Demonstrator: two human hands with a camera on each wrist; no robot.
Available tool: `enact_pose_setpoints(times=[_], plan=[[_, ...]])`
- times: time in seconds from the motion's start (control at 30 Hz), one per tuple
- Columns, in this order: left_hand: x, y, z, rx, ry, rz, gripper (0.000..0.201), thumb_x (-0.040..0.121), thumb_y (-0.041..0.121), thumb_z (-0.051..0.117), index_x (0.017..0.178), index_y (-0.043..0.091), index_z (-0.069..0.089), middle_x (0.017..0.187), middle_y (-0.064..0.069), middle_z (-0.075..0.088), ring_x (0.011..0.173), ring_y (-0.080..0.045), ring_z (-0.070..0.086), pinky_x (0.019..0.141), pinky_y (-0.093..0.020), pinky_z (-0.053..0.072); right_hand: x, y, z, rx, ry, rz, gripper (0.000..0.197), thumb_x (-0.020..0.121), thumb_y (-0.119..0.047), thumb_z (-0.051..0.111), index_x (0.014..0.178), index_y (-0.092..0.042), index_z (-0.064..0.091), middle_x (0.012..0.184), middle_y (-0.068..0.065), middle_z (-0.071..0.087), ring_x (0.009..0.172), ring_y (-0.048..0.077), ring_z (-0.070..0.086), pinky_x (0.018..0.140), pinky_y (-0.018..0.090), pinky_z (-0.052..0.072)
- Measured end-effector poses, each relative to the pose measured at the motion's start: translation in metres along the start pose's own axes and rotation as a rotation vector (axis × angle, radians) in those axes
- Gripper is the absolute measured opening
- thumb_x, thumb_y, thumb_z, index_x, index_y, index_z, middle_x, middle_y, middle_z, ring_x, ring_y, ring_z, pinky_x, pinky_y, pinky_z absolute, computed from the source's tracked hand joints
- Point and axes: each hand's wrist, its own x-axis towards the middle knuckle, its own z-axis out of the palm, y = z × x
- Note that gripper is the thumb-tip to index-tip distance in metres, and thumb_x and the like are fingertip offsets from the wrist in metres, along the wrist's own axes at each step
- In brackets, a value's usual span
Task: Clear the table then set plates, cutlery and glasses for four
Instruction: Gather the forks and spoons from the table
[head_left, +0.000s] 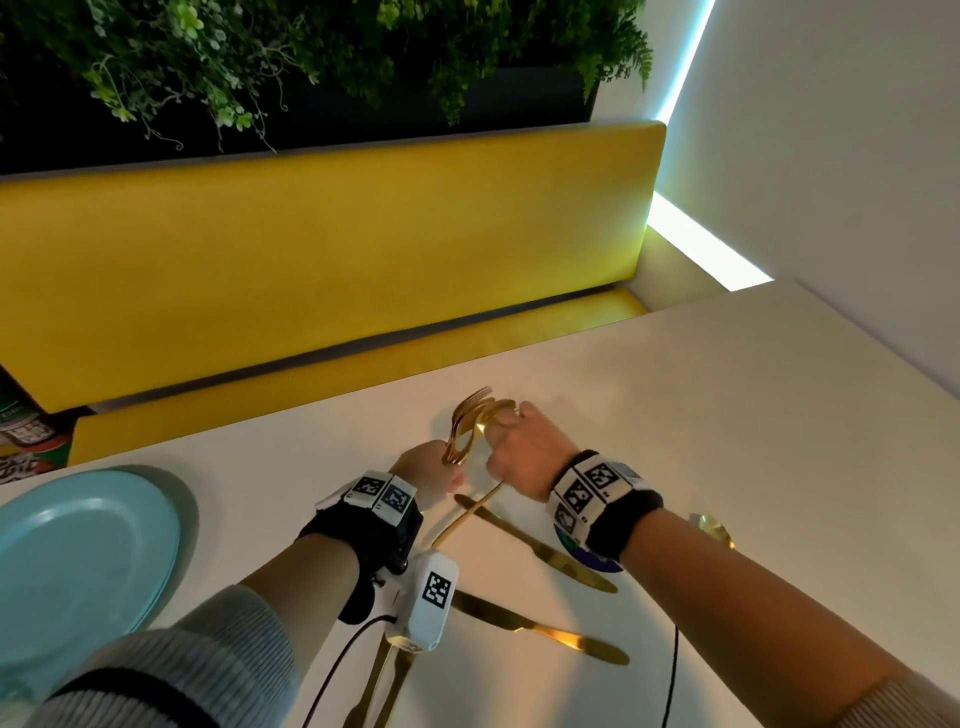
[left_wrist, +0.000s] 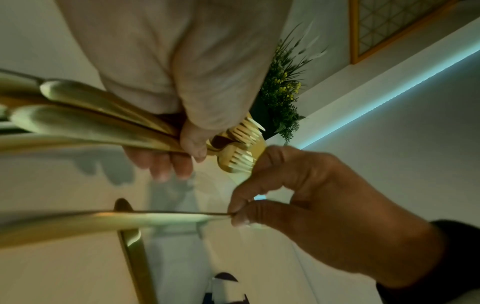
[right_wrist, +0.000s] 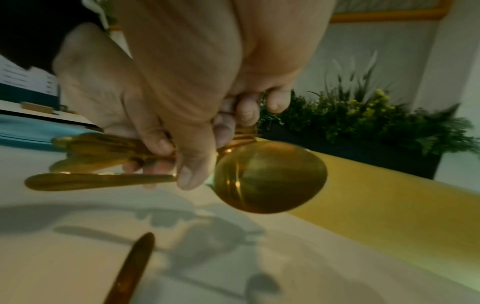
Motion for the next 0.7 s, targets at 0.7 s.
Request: enact_pose_setpoints(times=[0.7], plan=[[-0.027,-0.010,0.041,-0.201,-0.077,-0.065,0.015,0.099,0.016,0.040,0.085,0.011,0.043,0.069,0.000,0.044,0.055,-0.009,0.037,0.051,-0.017,0.032,-0.091,0.016,0.057,0.564,0.048,0.880,0.029,0.096,-0.023,0.043,0.115,-0.025,0.064,0.112,-0.001,0.063,0.108,0.017,0.057,0.098,0.031,0.037]])
